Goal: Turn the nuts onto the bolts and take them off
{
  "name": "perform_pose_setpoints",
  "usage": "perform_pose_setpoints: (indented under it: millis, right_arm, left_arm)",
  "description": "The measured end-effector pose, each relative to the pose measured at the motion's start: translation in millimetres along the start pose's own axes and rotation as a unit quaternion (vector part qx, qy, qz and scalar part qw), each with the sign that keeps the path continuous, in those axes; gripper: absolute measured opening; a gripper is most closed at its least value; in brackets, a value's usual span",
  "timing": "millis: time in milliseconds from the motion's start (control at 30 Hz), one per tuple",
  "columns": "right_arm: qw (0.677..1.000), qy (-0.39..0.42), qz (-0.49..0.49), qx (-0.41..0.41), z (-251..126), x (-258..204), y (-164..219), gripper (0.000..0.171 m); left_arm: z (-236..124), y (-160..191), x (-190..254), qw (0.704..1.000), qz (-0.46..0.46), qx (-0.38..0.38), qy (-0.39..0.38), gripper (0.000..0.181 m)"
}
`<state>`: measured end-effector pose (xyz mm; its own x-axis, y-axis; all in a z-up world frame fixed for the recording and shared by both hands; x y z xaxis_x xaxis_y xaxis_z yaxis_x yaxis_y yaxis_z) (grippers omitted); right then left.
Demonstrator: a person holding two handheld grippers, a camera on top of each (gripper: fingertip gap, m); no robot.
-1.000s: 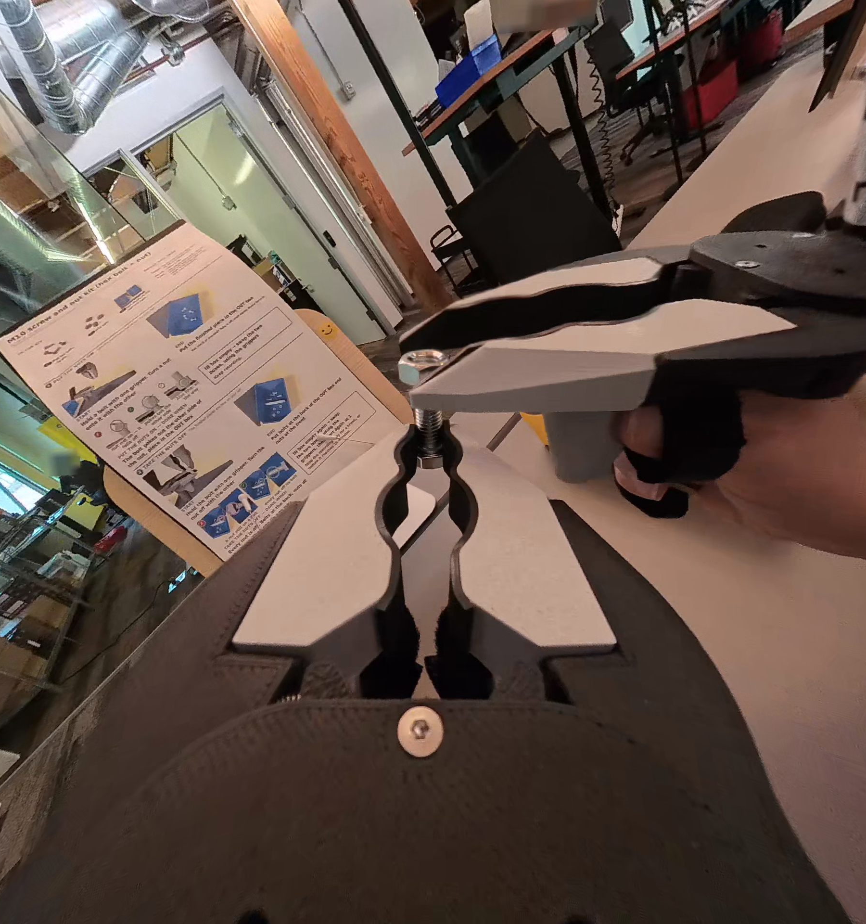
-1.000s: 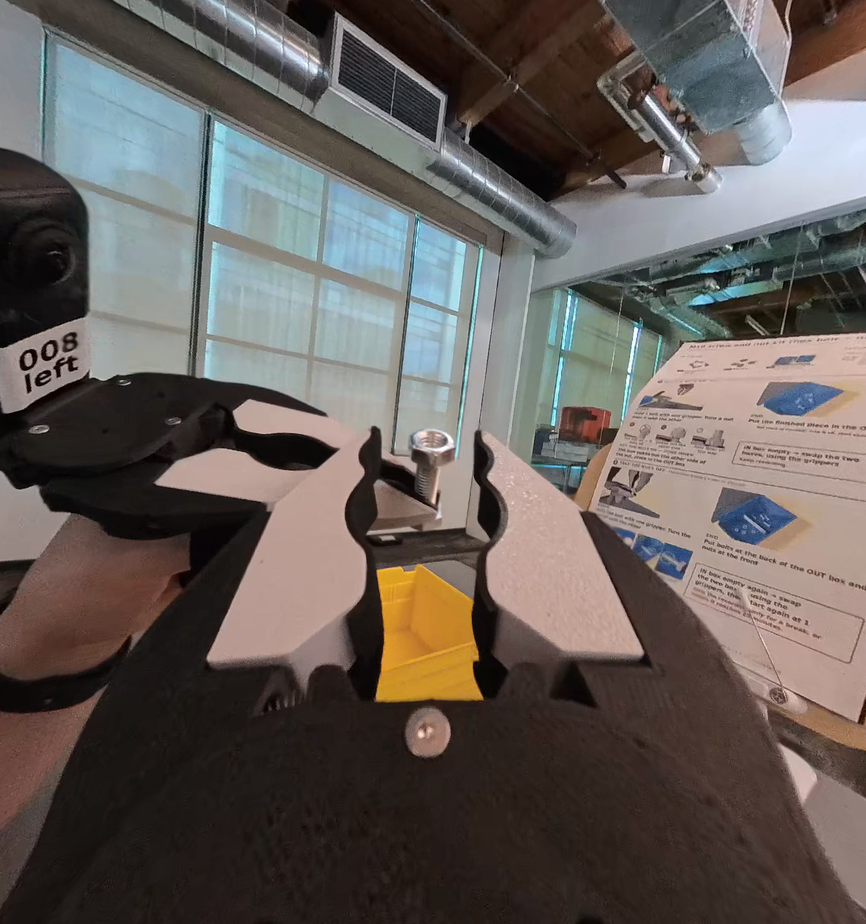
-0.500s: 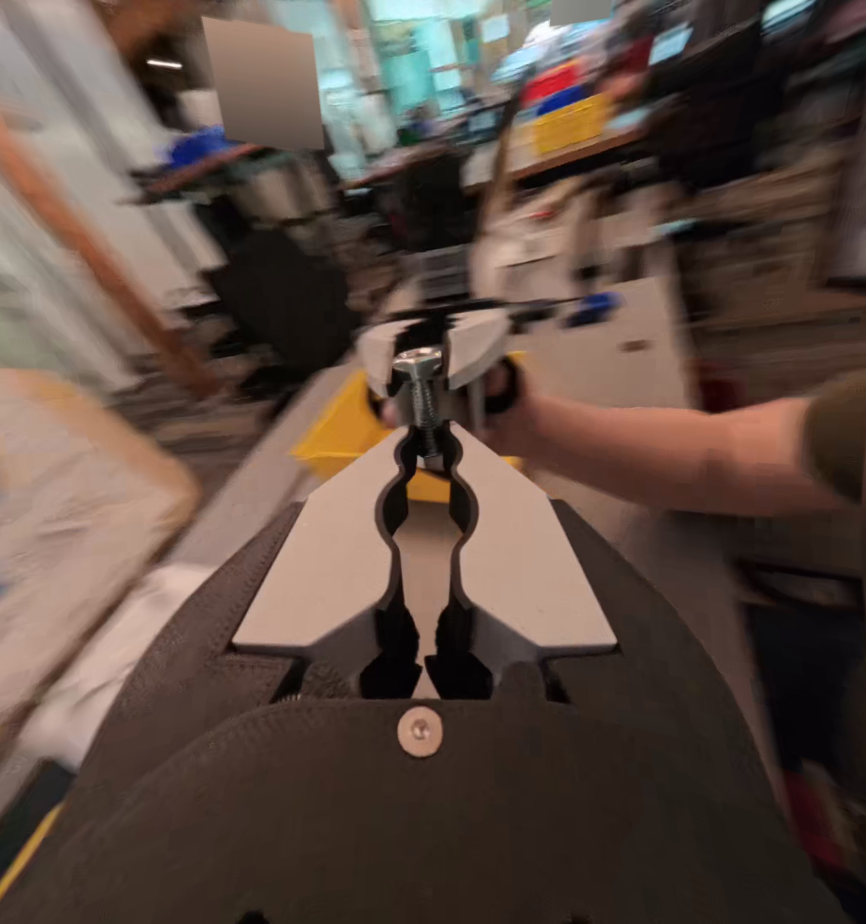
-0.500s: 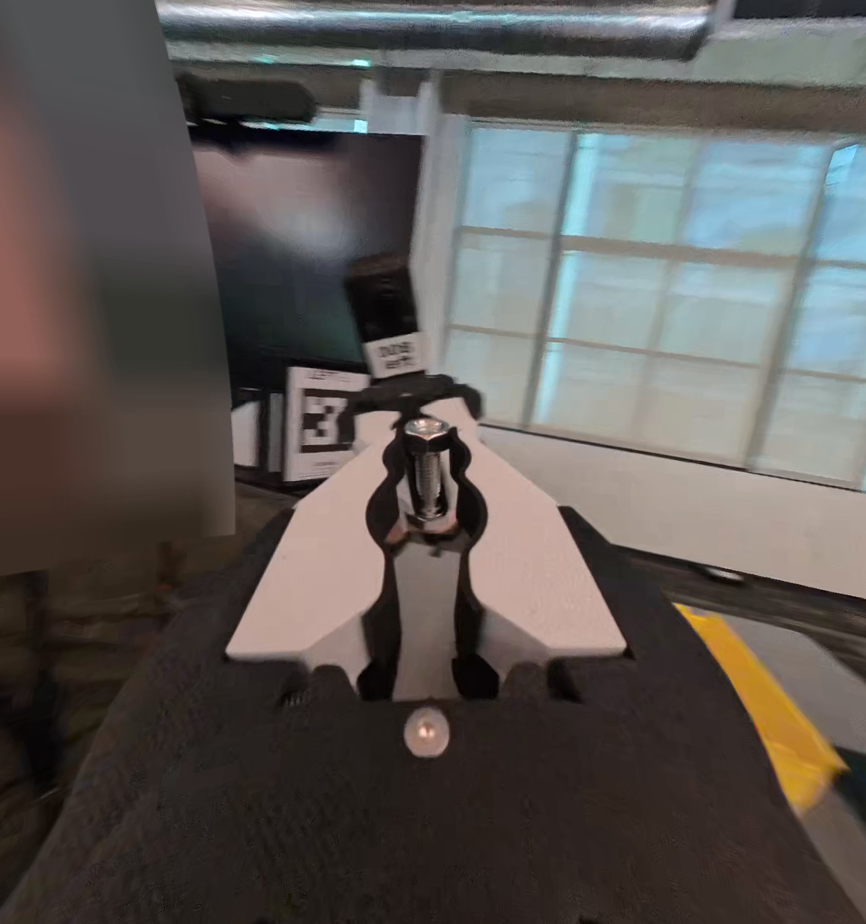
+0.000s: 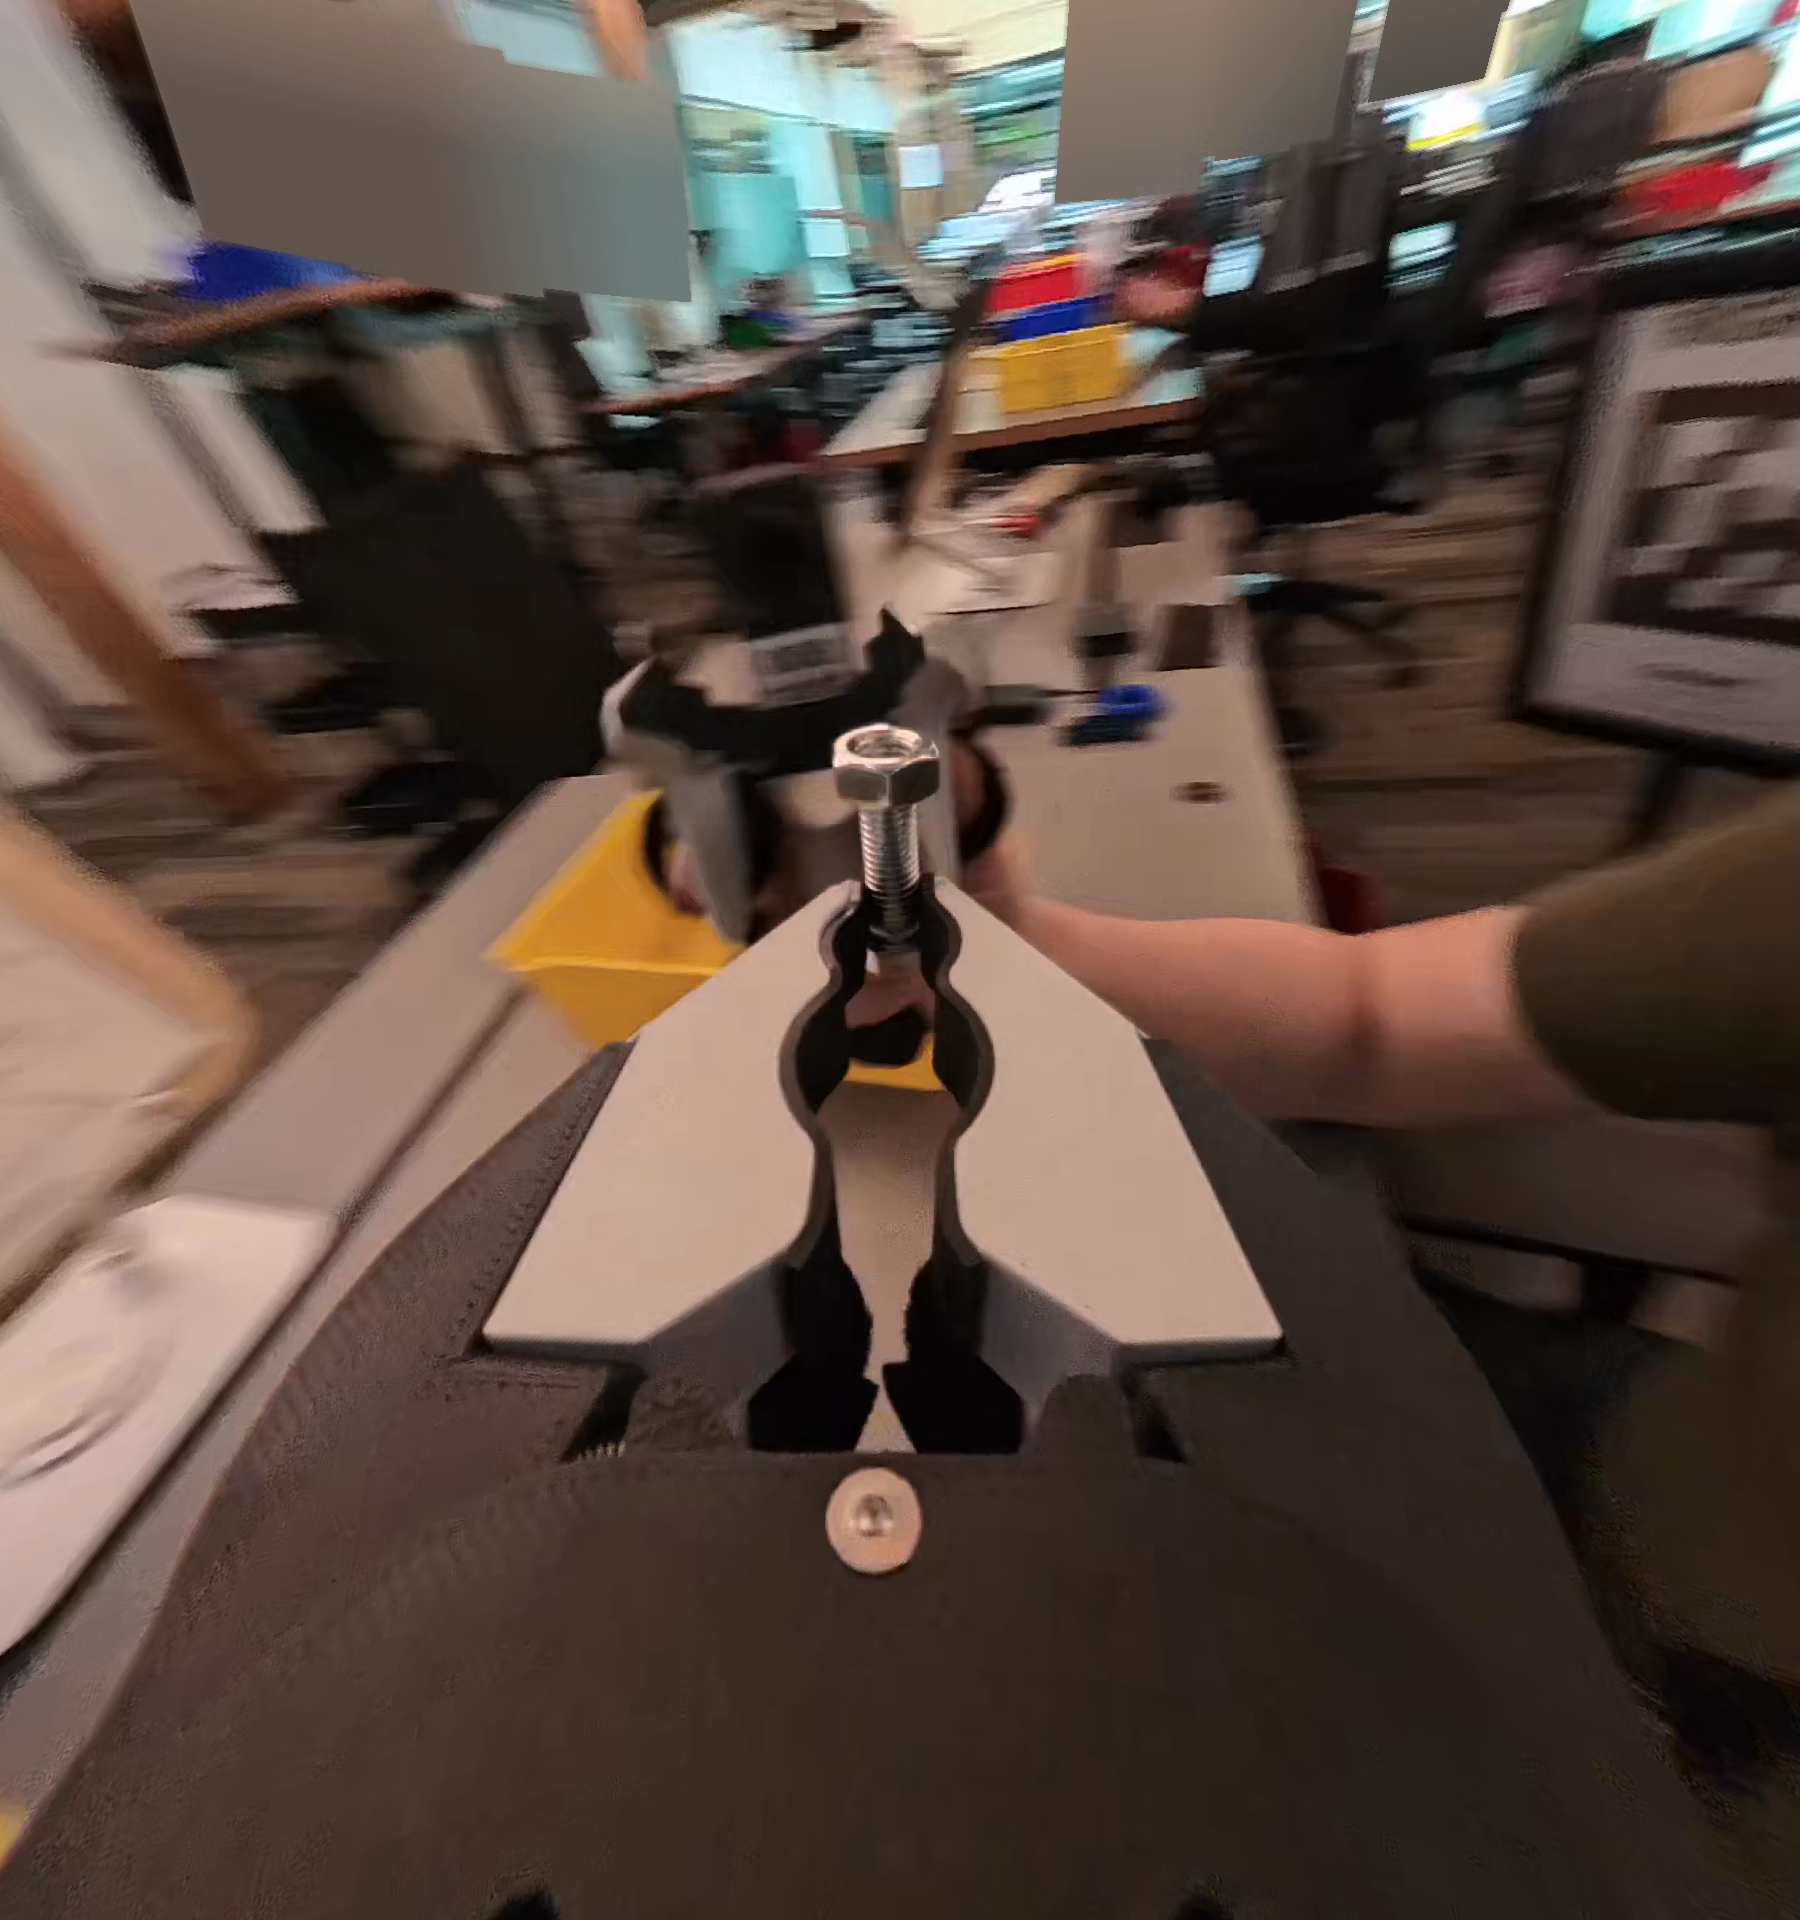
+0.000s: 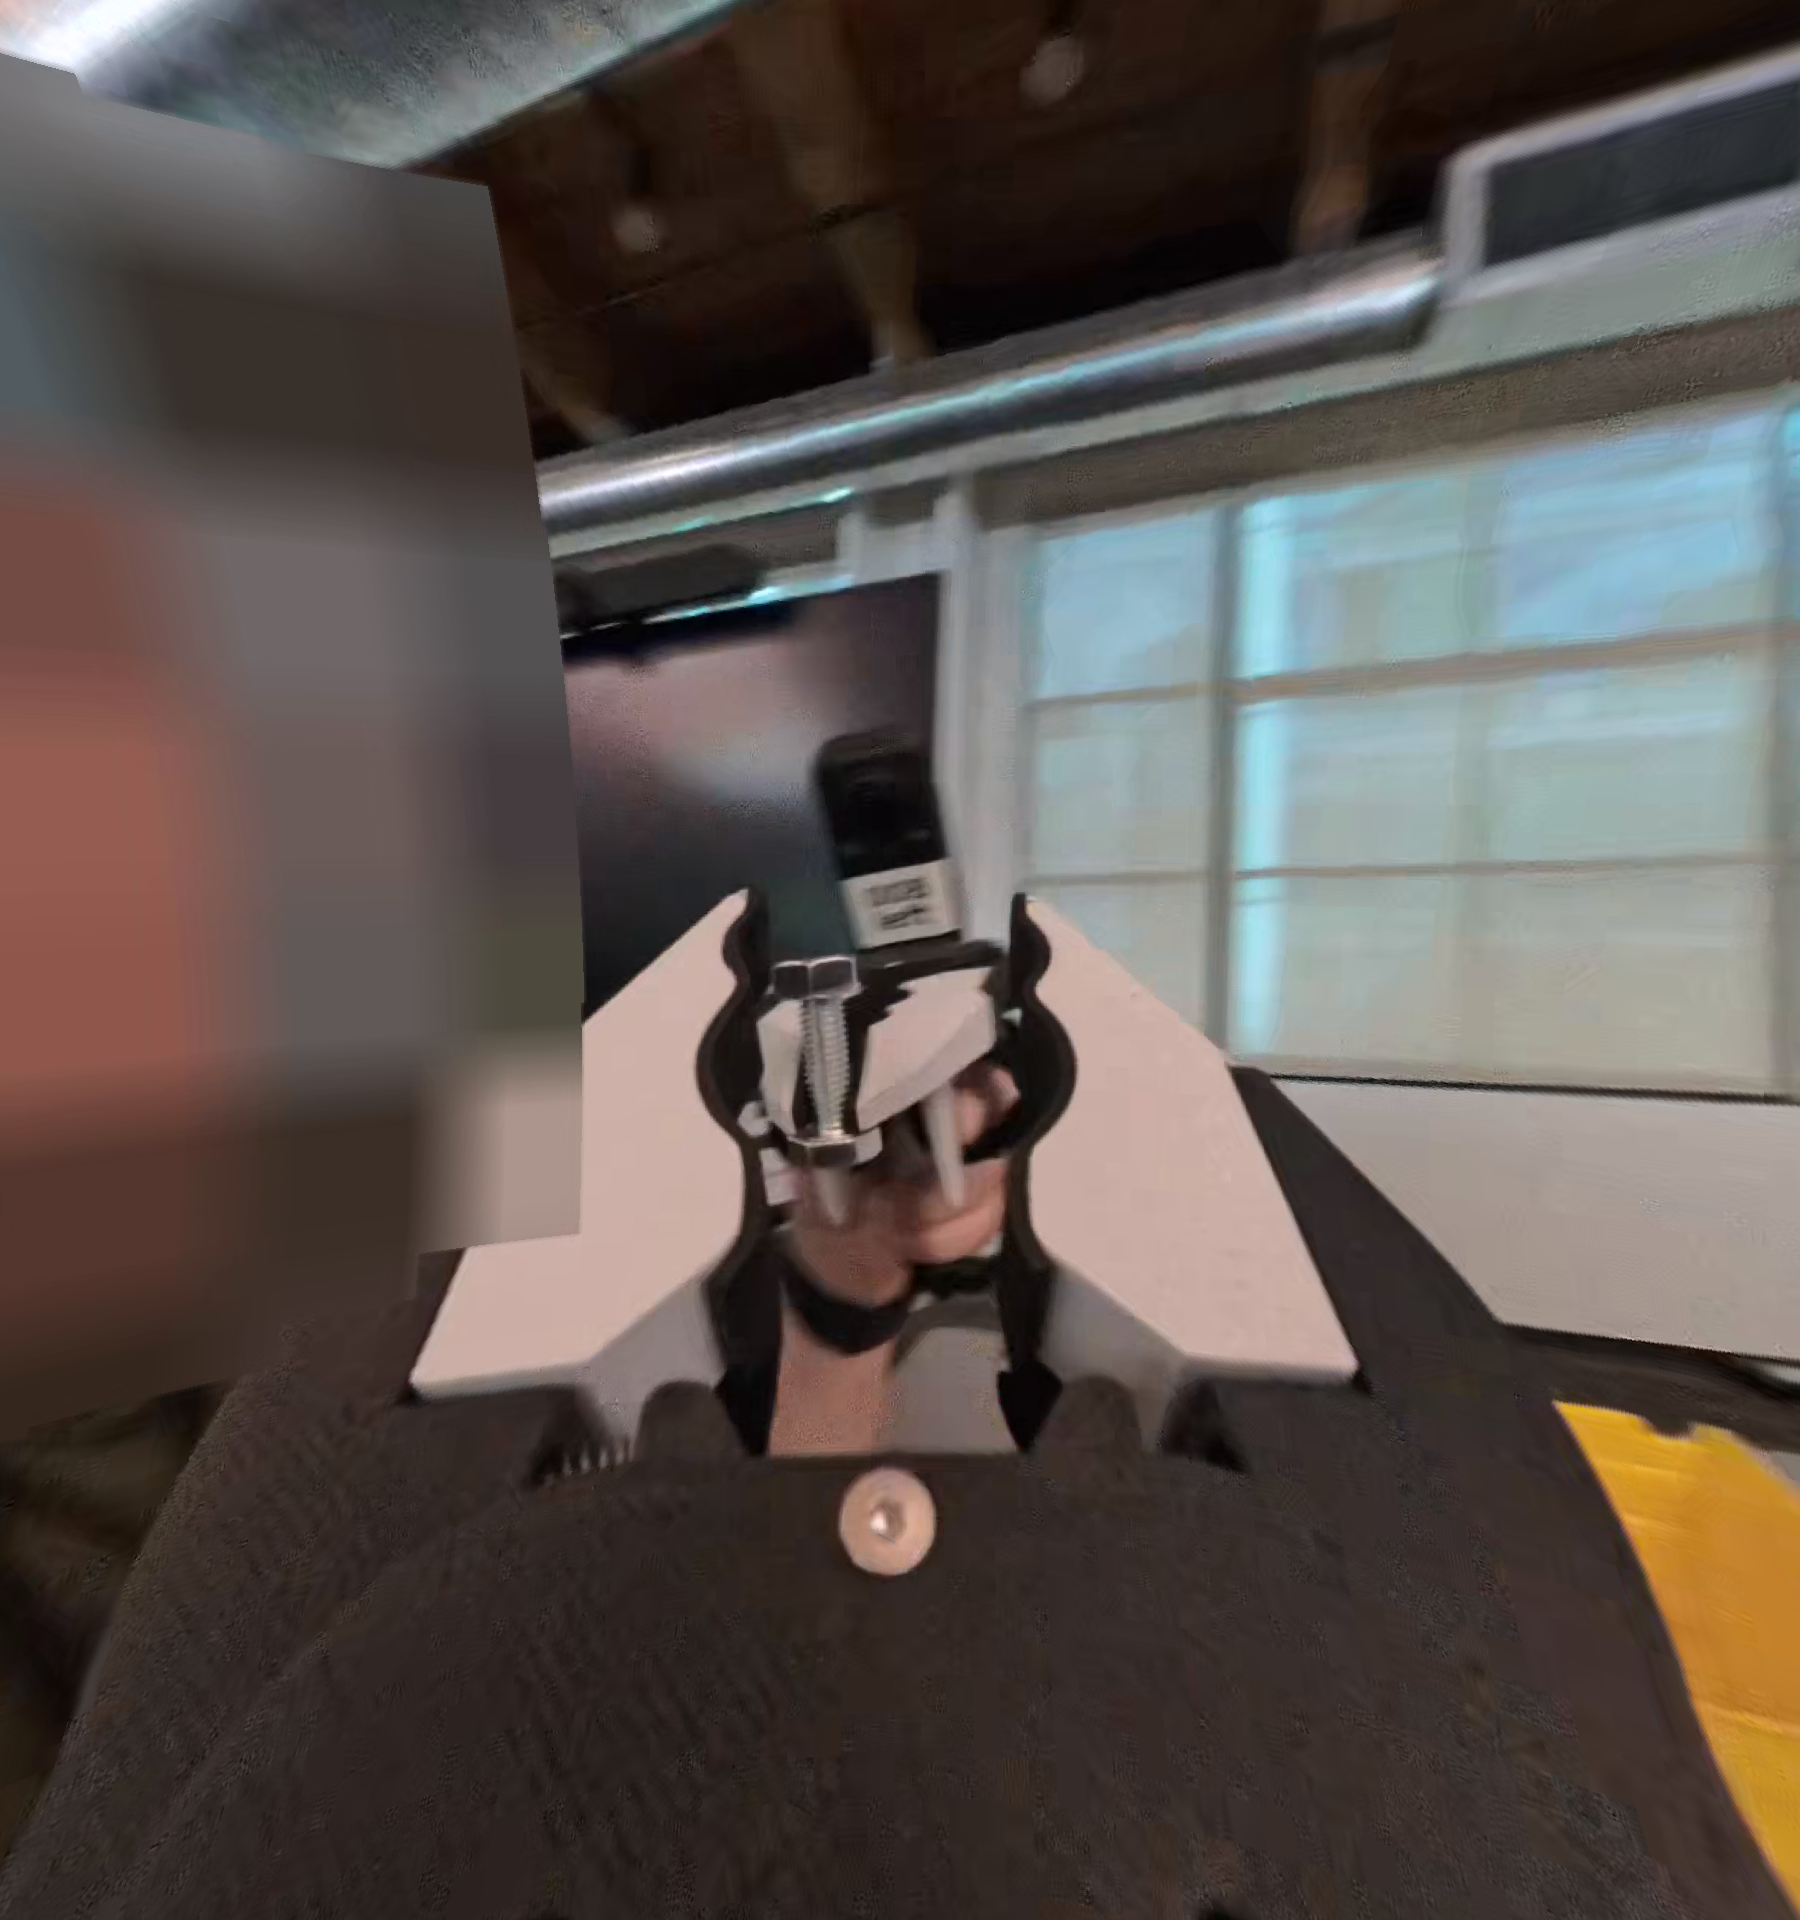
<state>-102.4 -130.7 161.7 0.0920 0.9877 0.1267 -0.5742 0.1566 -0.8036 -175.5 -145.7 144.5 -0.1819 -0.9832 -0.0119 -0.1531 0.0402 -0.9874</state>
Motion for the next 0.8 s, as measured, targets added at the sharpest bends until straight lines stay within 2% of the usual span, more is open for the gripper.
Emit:
perform_pose_setpoints:
  millis: [33, 133, 200, 267, 400, 667, 800]
  right_arm:
    - [0.997, 0.067, -0.045, 0.017, -6.1, 9.5, -7.5, 0.048]
    - [0.963, 0.211, -0.168, 0.001, -11.5, 19.4, -12.6, 0.049]
    - [0.94, 0.241, -0.239, -0.036, -1.2, 12.2, -7.9, 0.048]
    - [0.921, 0.246, -0.29, -0.08, 11.8, 4.4, 0.1, 0.048]
    - [0.901, 0.257, -0.333, -0.112, 21.4, -1.0, 3.1, 0.042]
    - [0.917, 0.264, -0.282, -0.097, 3.6, 11.9, -9.6, 0.039]
    - [0.928, 0.23, -0.278, -0.095, 14.6, 2.5, -4.6, 0.04]
  left_arm:
    - [-4.5, -2.1, -11.8, 0.998, 0.019, 0.005, -0.062, 0.007]
    - [-15.6, -7.2, -36.0, 0.969, 0.098, 0.012, -0.227, 0.007]
    - [-18.1, -9.9, -41.1, 0.945, 0.141, 0.012, -0.295, 0.007]
    - [-16.9, -10.6, -40.5, 0.929, 0.169, 0.008, -0.328, 0.007]
    - [-12.2, -11.5, -33.1, 0.929, 0.182, 0.01, -0.323, 0.007]
    - [-17.1, -14.0, -31.4, 0.946, 0.146, 0.026, -0.288, 0.007]
    - [-14.5, -12.6, -30.7, 0.953, 0.132, 0.027, -0.271, 0.007]
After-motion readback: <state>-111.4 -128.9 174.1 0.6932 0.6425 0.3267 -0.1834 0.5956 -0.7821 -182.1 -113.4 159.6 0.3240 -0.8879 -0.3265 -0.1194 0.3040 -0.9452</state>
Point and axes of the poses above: each gripper's, where its closed fingertips meet, z out along the fingers, y out of its underside, x = y × z across the jaws, the point moved 4 cm from there along -z, back along the fingers, and after that the axes turned 8 degrees about -z, right-handed, at the moved point
